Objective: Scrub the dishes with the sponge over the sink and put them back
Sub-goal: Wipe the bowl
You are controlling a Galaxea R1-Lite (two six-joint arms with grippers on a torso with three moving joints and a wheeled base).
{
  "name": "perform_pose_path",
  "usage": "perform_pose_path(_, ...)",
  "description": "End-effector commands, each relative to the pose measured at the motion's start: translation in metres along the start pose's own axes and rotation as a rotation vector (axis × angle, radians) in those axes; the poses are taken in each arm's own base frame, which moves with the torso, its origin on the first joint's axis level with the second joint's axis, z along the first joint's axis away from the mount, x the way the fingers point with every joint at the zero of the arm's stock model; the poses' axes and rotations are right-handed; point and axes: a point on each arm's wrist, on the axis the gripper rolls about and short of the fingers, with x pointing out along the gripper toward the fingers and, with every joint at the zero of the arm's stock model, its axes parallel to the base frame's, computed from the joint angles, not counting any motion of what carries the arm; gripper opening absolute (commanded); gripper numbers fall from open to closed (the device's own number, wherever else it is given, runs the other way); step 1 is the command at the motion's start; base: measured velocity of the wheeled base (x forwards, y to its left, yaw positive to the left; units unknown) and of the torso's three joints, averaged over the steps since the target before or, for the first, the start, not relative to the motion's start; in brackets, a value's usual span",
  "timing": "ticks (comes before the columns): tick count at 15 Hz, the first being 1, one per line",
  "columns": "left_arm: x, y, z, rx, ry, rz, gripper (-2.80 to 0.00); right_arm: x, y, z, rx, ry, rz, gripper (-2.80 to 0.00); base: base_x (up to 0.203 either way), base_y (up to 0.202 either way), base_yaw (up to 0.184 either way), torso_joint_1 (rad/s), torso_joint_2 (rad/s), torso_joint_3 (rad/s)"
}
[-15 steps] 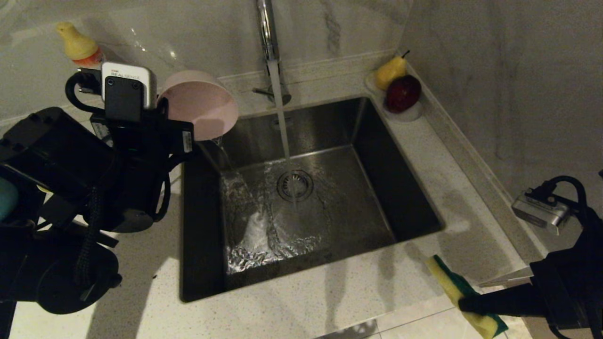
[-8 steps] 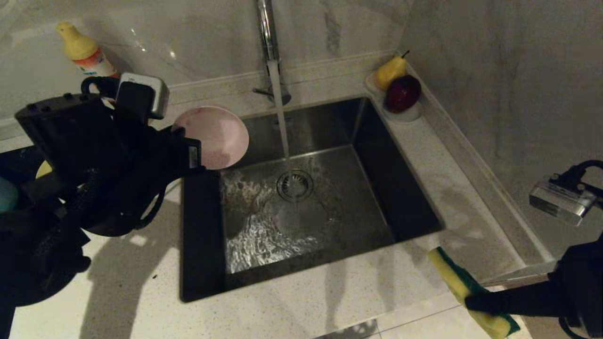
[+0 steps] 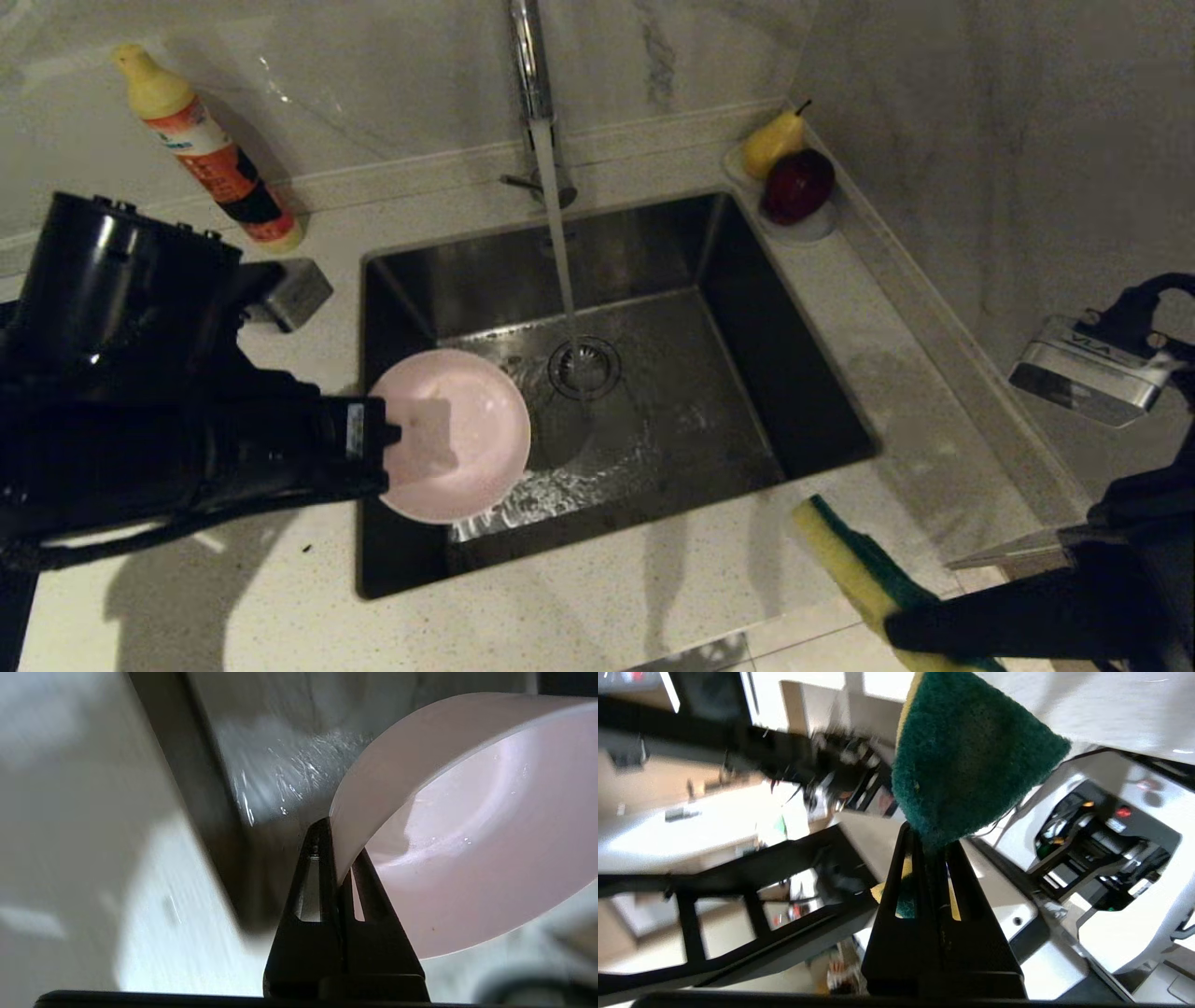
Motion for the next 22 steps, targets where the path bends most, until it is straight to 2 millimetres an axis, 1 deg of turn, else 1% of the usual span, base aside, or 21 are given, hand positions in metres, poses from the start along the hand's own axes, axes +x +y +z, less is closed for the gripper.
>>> perform_pose_path(1,-0.01,-0.005,-0.021,0.025,0.045,-0.04,-2.8,0.023,0.009,0.003,-0.023,0.087,0.018,-2.8,0.0,0.0,0.0,0.0,0.0,0.0)
perform_pose_path(2,-0.01,-0.008,-0.028,0.039,0.066,-0.051,-2.8,0.031,0.013,0.004,-0.037,0.105,0.016,-2.8,0.0,0.0,0.0,0.0,0.0,0.0)
perform_pose_path(4,-0.006,-0.011,-0.037,0.041,0.102,-0.062,-2.8,0.045,0.02,0.014,-0.061,0.121,0.017,-2.8,0.0,0.0,0.0,0.0,0.0,0.0)
perform_pose_path(7,0.005,-0.014,-0.053,0.052,0.177,-0.057,-2.8,0.072,0.025,0.023,-0.087,0.167,0.021,-2.8,0.0,0.0,0.0,0.0,0.0,0.0)
perform_pose_path(9,0.007,-0.016,-0.05,0.051,0.17,-0.054,-2.8,0.084,0.031,0.027,-0.117,0.185,0.037,-2.8,0.0,0.0,0.0,0.0,0.0,0.0)
perform_pose_path(11,0.011,-0.02,-0.044,0.038,0.154,-0.057,-2.8,0.097,0.038,0.036,-0.131,0.188,0.052,-2.8,0.0,0.0,0.0,0.0,0.0,0.0)
perform_pose_path(13,0.027,-0.03,-0.033,-0.02,0.104,-0.064,-2.8,0.112,0.04,0.04,-0.136,0.204,0.055,-2.8,0.0,0.0,0.0,0.0,0.0,0.0)
perform_pose_path(15,0.038,-0.035,-0.028,-0.039,0.073,-0.049,-2.8,0.121,0.043,0.043,-0.141,0.209,0.061,-2.8,0.0,0.0,0.0,0.0,0.0,0.0)
perform_pose_path(18,0.038,-0.04,-0.016,-0.075,0.031,-0.044,-2.8,0.142,0.04,0.05,-0.133,0.227,0.051,-2.8,0.0,0.0,0.0,0.0,0.0,0.0)
perform_pose_path(20,0.039,-0.041,-0.013,-0.086,0.015,-0.033,-2.8,0.159,0.037,0.055,-0.122,0.239,0.041,-2.8,0.0,0.0,0.0,0.0,0.0,0.0)
perform_pose_path(22,0.043,-0.043,-0.008,-0.103,-0.039,-0.008,-2.8,0.167,0.036,0.059,-0.115,0.239,0.038,-2.8,0.0,0.0,0.0,0.0,0.0,0.0)
